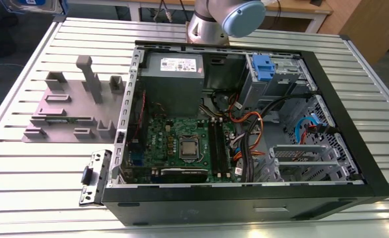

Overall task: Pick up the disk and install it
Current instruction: 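Pick up the disk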

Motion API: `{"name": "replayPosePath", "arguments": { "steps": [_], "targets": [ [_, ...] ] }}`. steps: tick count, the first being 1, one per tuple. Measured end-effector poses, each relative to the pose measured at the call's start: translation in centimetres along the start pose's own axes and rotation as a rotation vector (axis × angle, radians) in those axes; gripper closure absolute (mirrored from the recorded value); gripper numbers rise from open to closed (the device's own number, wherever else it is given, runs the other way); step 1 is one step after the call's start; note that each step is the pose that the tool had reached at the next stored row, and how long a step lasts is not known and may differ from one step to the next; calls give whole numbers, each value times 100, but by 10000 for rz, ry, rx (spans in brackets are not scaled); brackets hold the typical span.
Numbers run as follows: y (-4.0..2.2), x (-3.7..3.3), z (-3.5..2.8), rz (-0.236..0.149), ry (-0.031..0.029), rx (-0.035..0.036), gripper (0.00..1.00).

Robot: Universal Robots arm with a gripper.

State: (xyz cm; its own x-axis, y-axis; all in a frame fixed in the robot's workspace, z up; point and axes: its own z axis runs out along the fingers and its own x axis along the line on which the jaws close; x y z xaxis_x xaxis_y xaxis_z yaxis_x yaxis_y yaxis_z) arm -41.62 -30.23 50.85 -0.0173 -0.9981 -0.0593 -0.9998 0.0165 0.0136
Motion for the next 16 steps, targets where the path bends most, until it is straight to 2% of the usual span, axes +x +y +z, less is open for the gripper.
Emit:
{"name": "replayPosePath", "arguments": {
  "steps": [16],
  "targets": [
    [-1, 51, -2, 0, 0, 0, 64]
  ]
}}
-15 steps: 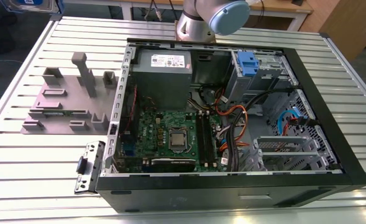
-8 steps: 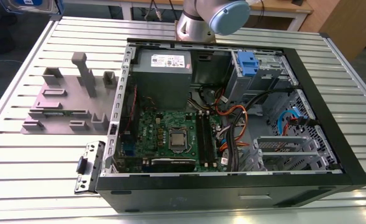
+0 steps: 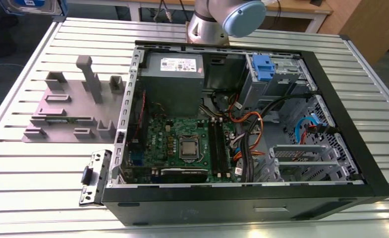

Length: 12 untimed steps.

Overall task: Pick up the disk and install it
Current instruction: 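Pick up the disk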

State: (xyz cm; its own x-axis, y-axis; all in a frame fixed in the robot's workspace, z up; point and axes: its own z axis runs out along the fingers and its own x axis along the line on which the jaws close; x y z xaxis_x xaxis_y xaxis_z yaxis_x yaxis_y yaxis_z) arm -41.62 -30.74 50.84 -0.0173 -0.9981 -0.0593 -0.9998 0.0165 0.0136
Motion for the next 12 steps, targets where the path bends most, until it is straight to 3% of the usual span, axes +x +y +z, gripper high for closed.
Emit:
{"name": "replayPosePath", "arguments": {
  "steps": [12],
  "targets": [
    [-1, 41, -2, 1, 0, 1, 64]
  ]
}}
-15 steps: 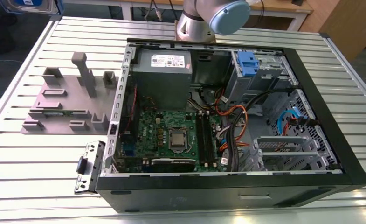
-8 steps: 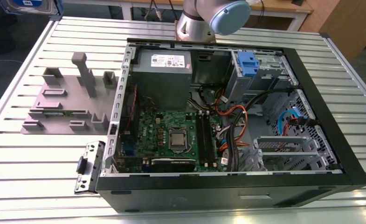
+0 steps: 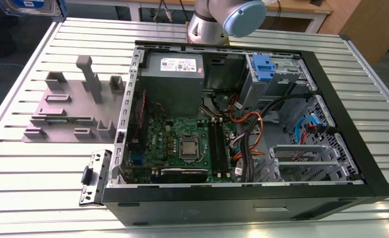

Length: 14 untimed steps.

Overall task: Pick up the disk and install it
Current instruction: 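Pick up the disk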

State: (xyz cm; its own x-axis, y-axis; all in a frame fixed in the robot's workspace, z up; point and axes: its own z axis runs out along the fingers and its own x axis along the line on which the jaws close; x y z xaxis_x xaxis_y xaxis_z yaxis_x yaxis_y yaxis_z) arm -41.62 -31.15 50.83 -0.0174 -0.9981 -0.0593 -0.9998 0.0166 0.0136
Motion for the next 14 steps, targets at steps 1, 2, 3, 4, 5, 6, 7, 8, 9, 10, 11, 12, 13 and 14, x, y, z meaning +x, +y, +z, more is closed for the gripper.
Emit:
{"name": "replayPosePath", "arguments": {
  "steps": [1, 2, 3, 4, 5, 6, 7, 8, 9, 10, 11, 12, 13, 14],
  "targets": [
    [0, 3, 0, 0, 0, 0, 64],
    [0, 7, 0, 0, 0, 0, 64],
    [0, 10, -1, 0, 0, 0, 64],
    [0, 14, 0, 0, 0, 0, 64],
    [0, 17, -1, 0, 0, 0, 64],
    [-1, 20, -1, 0, 0, 0, 64],
    [0, 24, -1, 0, 0, 0, 64],
    [-1, 27, -1, 0, 0, 0, 64],
    [-1, 30, -1, -1, 0, 0, 64],
    [-1, 34, -1, 0, 0, 0, 64],
    [-1, 38, -1, 0, 0, 0, 64],
    [-1, 41, -1, 0, 0, 0, 64],
    [-1, 45, -2, -1, 0, 0, 64],
    [-1, 48, -2, 0, 0, 0, 64]
  ]
}}
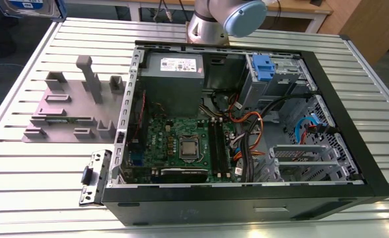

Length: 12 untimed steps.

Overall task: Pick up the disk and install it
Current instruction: 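Pick up the disk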

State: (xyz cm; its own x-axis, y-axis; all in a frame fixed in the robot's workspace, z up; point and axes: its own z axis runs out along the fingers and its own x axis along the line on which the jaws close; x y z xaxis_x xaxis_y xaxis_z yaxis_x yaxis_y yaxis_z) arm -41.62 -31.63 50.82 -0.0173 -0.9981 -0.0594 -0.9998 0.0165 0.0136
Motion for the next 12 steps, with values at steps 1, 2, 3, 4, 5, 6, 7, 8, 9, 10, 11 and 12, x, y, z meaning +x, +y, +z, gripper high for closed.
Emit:
{"name": "replayPosePath", "arguments": {
  "steps": [1, 2, 3, 4, 5, 6, 7, 8, 9, 10, 11, 12],
  "targets": [
    [0, 3, 0, 0, 0, 0, 64],
    [0, 7, 0, 0, 0, 0, 64],
    [0, 10, -1, 0, 0, 0, 64],
    [0, 13, -1, 0, 1, 0, 64],
    [0, 16, 0, 0, 0, 0, 64],
    [0, 19, -1, 0, 0, 0, 64],
    [0, 22, -1, 0, 0, 0, 64],
    [0, 26, -1, 0, 0, 0, 64],
    [-1, 29, -1, 0, 0, 1, 64],
    [0, 32, -1, 0, 0, 0, 64],
    [-1, 35, -1, 0, 0, 1, 64],
    [-1, 38, -1, 0, 0, 1, 64]
  ]
}}
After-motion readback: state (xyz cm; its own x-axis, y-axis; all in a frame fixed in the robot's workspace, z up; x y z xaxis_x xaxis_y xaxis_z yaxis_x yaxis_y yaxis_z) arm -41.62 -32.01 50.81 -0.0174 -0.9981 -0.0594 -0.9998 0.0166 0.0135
